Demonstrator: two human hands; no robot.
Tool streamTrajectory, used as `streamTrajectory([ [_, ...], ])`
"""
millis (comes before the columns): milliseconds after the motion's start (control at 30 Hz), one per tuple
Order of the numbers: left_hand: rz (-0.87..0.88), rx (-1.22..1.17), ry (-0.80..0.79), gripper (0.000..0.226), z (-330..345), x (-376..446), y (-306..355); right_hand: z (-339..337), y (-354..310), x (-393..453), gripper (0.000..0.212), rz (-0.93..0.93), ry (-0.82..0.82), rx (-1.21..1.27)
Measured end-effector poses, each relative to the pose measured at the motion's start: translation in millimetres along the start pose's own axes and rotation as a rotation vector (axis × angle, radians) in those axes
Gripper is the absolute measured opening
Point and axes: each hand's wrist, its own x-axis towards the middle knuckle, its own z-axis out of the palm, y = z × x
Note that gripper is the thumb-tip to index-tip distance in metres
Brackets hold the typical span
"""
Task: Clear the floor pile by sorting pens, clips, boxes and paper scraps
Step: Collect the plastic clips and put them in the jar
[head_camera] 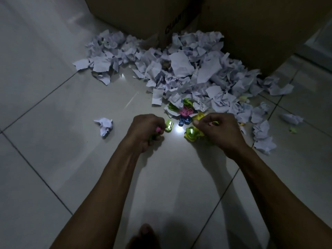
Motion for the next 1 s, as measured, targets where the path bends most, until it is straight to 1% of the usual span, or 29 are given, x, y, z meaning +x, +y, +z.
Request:
streamTrajectory([
  [33, 0.088, 0.079, 0.052, 0.009, 2, 4, -2, 1, 0, 2, 0.013, -0.065, -0.029, -0.18],
  [100, 0.237, 0.3, 0.142, 0.019, 5, 13, -6, 3, -2, 4, 0.034, -0.128, -0.122, -0.468],
  [167, 0.322, 0.63, 0.201, 0.042, 10, 16, -6, 6, -6, 4, 0.051, -0.154, -0.173, -0.632],
  [233, 0.406, 0.896, 0.217, 0.054, 17, 13, -8, 10, -6, 3, 0.054, -0.174, -0.167, -0.776],
  [300, 0.484, 1.005, 0.261, 0.049, 23, 9, -9, 13, -5, 2, 0.052, -0.183, -0.153, -0.852],
  [400, 0.543, 1.052, 0.299, 0.036, 27, 7, -16, 18, -1, 1, 0.051, -0.184, -0.143, -0.866],
  [467, 0.563, 1.075, 0.313, 0.033, 28, 11, -20, 17, 0, 1, 0.051, -0.202, -0.106, -0.824],
  [500, 0.566, 1.073, 0.316, 0.032, 28, 11, -22, 15, -1, 0, 0.05, -0.198, -0.086, -0.731],
  [533, 0.552, 1.05, 0.299, 0.031, 27, 12, -23, 12, -5, -1, 0.049, -0.17, -0.065, -0.574],
  [567, 0.528, 0.977, 0.262, 0.031, 26, 12, -22, 9, -10, -2, 0.047, -0.113, -0.048, -0.356],
  [600, 0.491, 0.822, 0.197, 0.029, 25, 12, -21, 5, -15, -2, 0.042, -0.025, -0.047, -0.087],
  [633, 0.446, 0.578, 0.115, 0.026, 24, 10, -18, 0, -19, -3, 0.032, 0.077, -0.069, 0.19],
  [667, 0.365, 0.296, 0.024, 0.022, 23, 6, -15, -4, -22, -5, 0.022, 0.181, -0.119, 0.435],
  [700, 0.25, 0.045, -0.066, 0.021, 21, 2, -13, -7, -22, -5, 0.02, 0.264, -0.173, 0.64],
  [733, 0.136, -0.164, -0.162, 0.02, 19, 0, -11, -9, -21, -4, 0.026, 0.327, -0.221, 0.8],
  [800, -0.011, -0.473, -0.377, 0.018, 14, -2, -11, -11, -16, 0, 0.039, 0.386, -0.294, 1.024],
  [867, -0.014, -0.614, -0.529, 0.02, 10, 0, -12, -10, -13, 0, 0.04, 0.391, -0.356, 1.164],
  [933, 0.03, -0.663, -0.587, 0.025, 6, 1, -13, -8, -14, -2, 0.04, 0.377, -0.394, 1.235],
  [1000, 0.06, -0.679, -0.602, 0.026, 5, -2, -12, -5, -14, -3, 0.039, 0.373, -0.426, 1.263],
])
